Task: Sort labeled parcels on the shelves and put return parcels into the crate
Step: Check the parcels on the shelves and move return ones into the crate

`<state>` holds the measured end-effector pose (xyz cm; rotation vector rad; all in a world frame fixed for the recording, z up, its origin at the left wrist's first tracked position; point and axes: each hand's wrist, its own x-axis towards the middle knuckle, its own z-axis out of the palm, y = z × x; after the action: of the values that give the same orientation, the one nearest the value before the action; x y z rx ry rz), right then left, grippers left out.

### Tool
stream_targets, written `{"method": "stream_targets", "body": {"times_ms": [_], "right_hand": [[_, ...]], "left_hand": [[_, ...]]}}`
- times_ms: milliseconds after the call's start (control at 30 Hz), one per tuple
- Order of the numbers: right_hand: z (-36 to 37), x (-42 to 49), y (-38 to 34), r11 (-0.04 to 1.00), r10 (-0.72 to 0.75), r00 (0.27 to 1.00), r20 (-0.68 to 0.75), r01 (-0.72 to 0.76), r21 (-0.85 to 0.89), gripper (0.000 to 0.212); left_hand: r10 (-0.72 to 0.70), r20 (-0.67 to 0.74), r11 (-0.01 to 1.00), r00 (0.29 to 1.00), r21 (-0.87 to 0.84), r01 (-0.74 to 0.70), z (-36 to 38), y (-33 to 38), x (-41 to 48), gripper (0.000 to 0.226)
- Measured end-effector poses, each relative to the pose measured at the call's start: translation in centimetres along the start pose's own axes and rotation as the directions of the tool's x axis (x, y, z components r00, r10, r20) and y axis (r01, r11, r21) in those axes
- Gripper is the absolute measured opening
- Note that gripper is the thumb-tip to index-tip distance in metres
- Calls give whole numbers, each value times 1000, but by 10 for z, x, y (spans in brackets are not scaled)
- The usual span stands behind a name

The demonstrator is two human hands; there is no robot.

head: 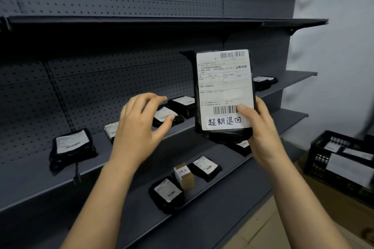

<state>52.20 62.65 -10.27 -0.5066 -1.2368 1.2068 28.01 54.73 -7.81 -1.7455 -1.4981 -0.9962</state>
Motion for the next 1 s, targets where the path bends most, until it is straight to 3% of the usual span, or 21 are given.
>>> {"method": "stream_targets", "body": {"times_ms": [267, 500, 633, 867, 1000], "right_hand": [[-90, -14, -5, 998, 10, 993, -115, -17, -54, 56], [-181, -56, 38, 969, 193, 934, -301, -230, -93, 58], [-219, -80, 73, 938, 256, 865, -432, -330, -103, 45], [-270, -94, 141, 876, 365, 681, -635, -482, -12, 52], [-288, -80, 170, 862, 369, 585, -722, -506, 30, 53]], "left_hand": [[86, 54, 994, 995, -76, -81, 67, 74, 4, 40], [144, 275, 977, 951, -193, -92, 162, 128, -39, 42], [194, 417, 955, 888, -289, -73, 220, 157, -72, 44], [292, 561, 902, 775, -430, -29, 313, 178, -107, 36], [351, 623, 865, 700, -501, 12, 365, 177, -103, 43]]}}
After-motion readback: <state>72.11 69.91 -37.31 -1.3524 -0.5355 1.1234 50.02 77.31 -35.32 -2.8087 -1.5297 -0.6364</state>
